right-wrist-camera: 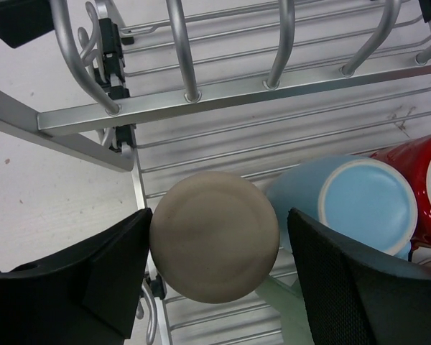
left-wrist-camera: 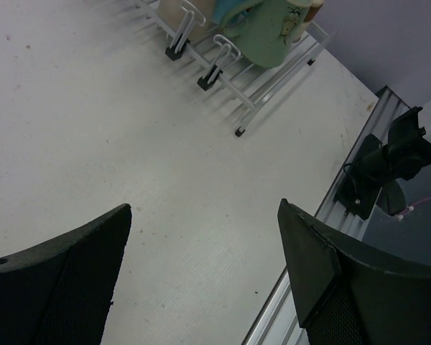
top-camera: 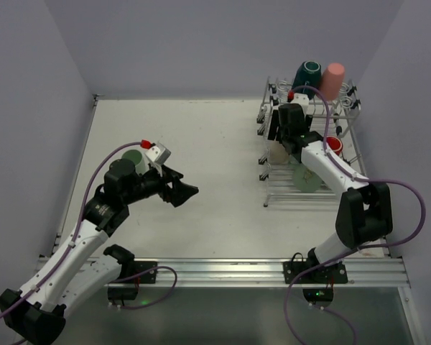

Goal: Unload the cups from the dish rack

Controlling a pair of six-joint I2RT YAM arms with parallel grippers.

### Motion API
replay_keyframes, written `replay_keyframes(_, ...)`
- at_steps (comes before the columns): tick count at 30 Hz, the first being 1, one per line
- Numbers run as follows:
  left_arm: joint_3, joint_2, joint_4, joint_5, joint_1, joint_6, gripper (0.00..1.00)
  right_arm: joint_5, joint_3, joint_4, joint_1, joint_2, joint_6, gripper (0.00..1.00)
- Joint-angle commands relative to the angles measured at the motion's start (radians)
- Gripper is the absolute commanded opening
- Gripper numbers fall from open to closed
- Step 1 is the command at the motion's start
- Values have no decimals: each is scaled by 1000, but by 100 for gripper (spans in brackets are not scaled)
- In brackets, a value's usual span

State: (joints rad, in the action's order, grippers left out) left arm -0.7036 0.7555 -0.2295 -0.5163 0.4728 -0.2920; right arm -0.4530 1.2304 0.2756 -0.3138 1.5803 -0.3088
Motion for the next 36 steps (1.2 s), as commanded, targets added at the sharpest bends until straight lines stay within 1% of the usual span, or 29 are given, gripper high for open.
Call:
replay_keyframes(1, 7, 4, 32, 18, 4, 16, 86, 7, 40, -38, 9, 10, -4, 77)
replay_keyframes(5, 7, 4, 29, 27, 4, 14, 86, 25, 3, -84, 9, -26, -12, 53)
replay_keyframes(6, 7, 5, 30, 29, 4, 11, 86, 24, -6, -90, 9, -38, -10, 50)
replay_keyframes(8, 6, 10, 32, 30, 4, 5, 86, 20, -31, -113, 9, -87, -7, 46)
replay_keyframes(11, 3, 27, 45, 27, 4, -27, 85, 34, -68, -136, 1, -150, -12, 45)
replay_keyframes(12, 0, 31, 51, 15, 4, -44, 85, 33, -80, -141, -4, -202, -13, 43)
replay_keyframes(14, -11, 47, 58, -7, 6, -64, 84, 40, -118, -148, -13, -255, -16, 41)
replay_keyframes(15, -13, 50, 73, -23, 6, -91, 83, 49, -146, -153, -18, -314, -24, 40)
replay_keyframes(18, -11, 51, 126, -62, 6, -154, 82, 76, -193, -162, -24, -405, -42, 39)
replay_keyframes(19, -8, 54, 142, -70, 7, -170, 81, 95, -219, -159, -28, -463, -52, 39)
replay_keyframes(21, -4, 56, 188, -90, 7, -218, 80, 141, -261, -161, -28, -525, -81, 39)
replay_keyframes(22, 4, 59, 205, -96, 12, -235, 78, 170, -275, -170, -28, -586, -93, 39)
replay_keyframes(23, 7, 61, 211, -100, 15, -254, 77, 238, -287, -174, -27, -614, -110, 39)
replay_keyframes(24, 10, 61, 276, -102, 26, -291, 77, 284, -317, -185, -27, -643, -151, 38)
replay_keyframes(25, 21, 62, 303, -102, 32, -309, 77, 337, -333, -215, -28, -690, -174, 38)
replay_keyframes(26, 27, 62, 355, -103, 38, -331, 77, 438, -347, -229, -28, -710, -231, 38)
replay_keyframes(27, 35, 65, 381, -103, 44, -372, 76, 491, -377, -246, -28, -726, -262, 37)
replay_keyframes(28, 47, 70, 410, -103, 55, -390, 76, 546, -394, -306, -30, -740, -297, 37)
replay_keyframes(29, 55, 74, 433, -102, 59, -410, 76, 650, -410, -338, -30, -759, -367, 36)
replay_keyframes(30, 59, 79, 474, -97, 64, -439, 76, 698, -440, -366, -30, -766, -406, 36)
replay_keyframes(31, 68, 88, 492, -91, 66, -452, 76, 744, -462, -450, -31, -772, -449, 35)
replay_keyframes(32, 75, 94, 522, -77, 69, -464, 76, 788, -482, -501, -33, -778, -525, 35)
replay_keyframes(33, 78, 99, 536, -71, 72, -485, 76, 863, -514, -541, -37, -778, -556, 35)
replay_keyframes(34, 84, 110, 550, -65, 76, -495, 76, 894, -531, -617, -41, -778, -588, 35)
replay_keyframes(36, 88, 116, 591, -47, 95, -518, 76, 945, -580, -694, -50, -775, -667, 35)
